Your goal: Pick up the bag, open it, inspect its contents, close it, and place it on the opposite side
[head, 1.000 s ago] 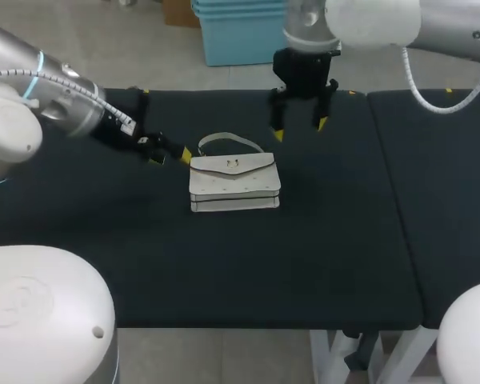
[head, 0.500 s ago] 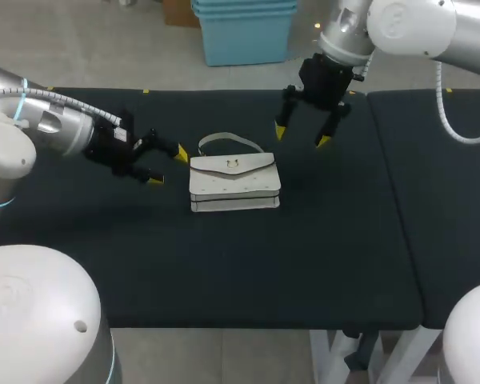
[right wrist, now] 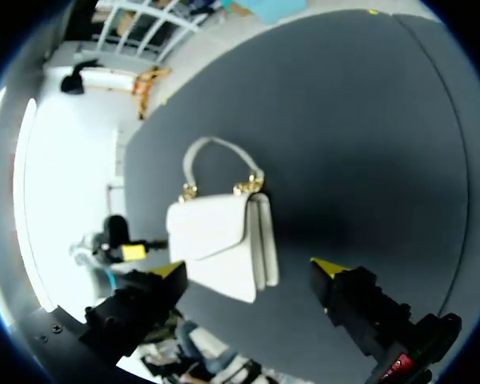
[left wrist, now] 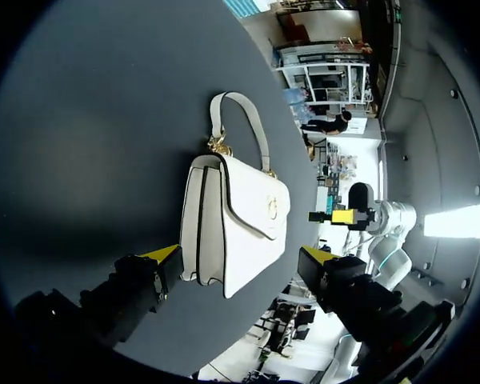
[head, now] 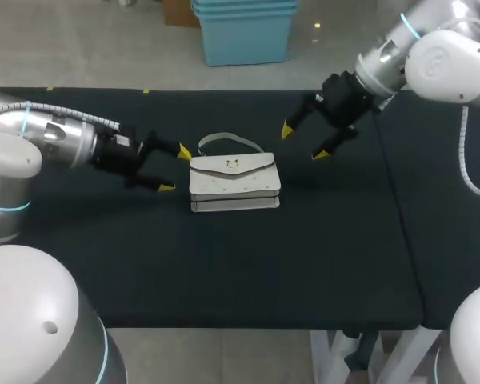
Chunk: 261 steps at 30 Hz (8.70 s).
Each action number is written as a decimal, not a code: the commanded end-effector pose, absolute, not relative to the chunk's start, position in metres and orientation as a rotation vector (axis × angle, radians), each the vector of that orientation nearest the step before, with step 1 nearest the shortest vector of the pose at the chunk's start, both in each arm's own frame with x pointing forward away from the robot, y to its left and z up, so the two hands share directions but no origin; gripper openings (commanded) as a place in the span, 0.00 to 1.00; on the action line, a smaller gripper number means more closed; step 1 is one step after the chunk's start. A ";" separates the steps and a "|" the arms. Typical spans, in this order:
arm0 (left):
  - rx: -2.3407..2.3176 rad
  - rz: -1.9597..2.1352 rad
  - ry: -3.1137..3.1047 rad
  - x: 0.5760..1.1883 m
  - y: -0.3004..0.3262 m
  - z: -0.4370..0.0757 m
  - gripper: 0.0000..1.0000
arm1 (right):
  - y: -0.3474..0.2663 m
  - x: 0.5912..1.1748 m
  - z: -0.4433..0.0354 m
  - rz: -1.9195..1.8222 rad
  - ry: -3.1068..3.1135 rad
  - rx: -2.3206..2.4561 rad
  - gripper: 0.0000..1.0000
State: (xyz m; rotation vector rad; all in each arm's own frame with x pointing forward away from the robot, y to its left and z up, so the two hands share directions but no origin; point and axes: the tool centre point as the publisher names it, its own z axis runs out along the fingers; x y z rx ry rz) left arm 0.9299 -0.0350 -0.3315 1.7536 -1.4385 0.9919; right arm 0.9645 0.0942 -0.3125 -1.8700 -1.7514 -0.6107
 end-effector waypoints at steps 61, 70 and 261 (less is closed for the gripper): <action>1.654 1.057 -1.429 0.962 -0.063 -0.361 0.34 | 0.159 0.968 -0.379 -0.592 -1.561 -1.763 0.98; 1.658 1.053 -1.425 0.964 -0.064 -0.367 0.00 | 0.160 0.968 -0.383 -0.595 -1.548 -1.753 0.00; 2.293 0.271 -2.319 1.072 0.284 -0.267 1.00 | -0.151 1.060 -0.289 -0.063 -1.883 -2.577 1.00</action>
